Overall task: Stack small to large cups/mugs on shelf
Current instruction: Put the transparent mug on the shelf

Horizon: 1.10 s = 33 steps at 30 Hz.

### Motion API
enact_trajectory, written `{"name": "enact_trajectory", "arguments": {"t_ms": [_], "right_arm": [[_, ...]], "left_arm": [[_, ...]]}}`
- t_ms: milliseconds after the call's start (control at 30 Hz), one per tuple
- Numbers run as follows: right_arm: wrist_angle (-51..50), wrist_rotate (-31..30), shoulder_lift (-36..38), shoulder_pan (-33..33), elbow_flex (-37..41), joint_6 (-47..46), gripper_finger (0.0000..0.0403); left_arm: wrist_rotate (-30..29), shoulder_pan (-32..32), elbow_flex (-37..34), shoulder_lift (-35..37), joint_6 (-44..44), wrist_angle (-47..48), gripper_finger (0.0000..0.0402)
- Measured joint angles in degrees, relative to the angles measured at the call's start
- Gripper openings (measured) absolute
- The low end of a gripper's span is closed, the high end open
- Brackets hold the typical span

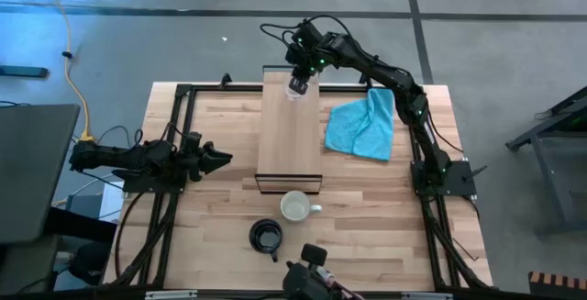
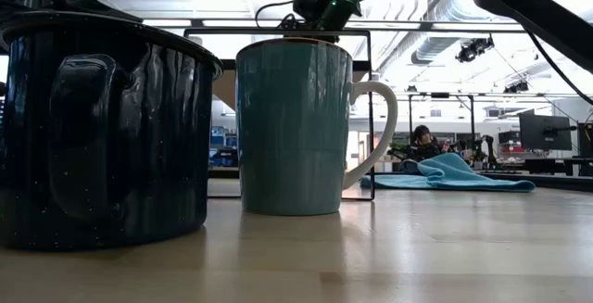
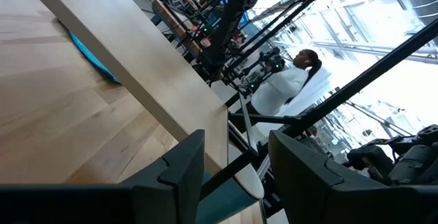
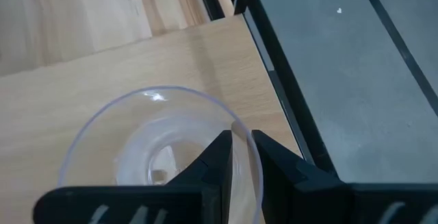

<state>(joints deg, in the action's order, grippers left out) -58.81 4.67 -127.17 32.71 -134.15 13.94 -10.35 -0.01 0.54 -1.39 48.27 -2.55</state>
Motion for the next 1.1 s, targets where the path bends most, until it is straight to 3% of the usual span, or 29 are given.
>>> {"name": "enact_trajectory", "arguments": {"t_ms": [1100], "right_arm": [[1.32,0.96,0.0,-0.52,0.0,-2.12,0.0045]], "left_arm": [[0.03,-0.01,0.0,0.0,-0.2,0.0,0.0152]]}}
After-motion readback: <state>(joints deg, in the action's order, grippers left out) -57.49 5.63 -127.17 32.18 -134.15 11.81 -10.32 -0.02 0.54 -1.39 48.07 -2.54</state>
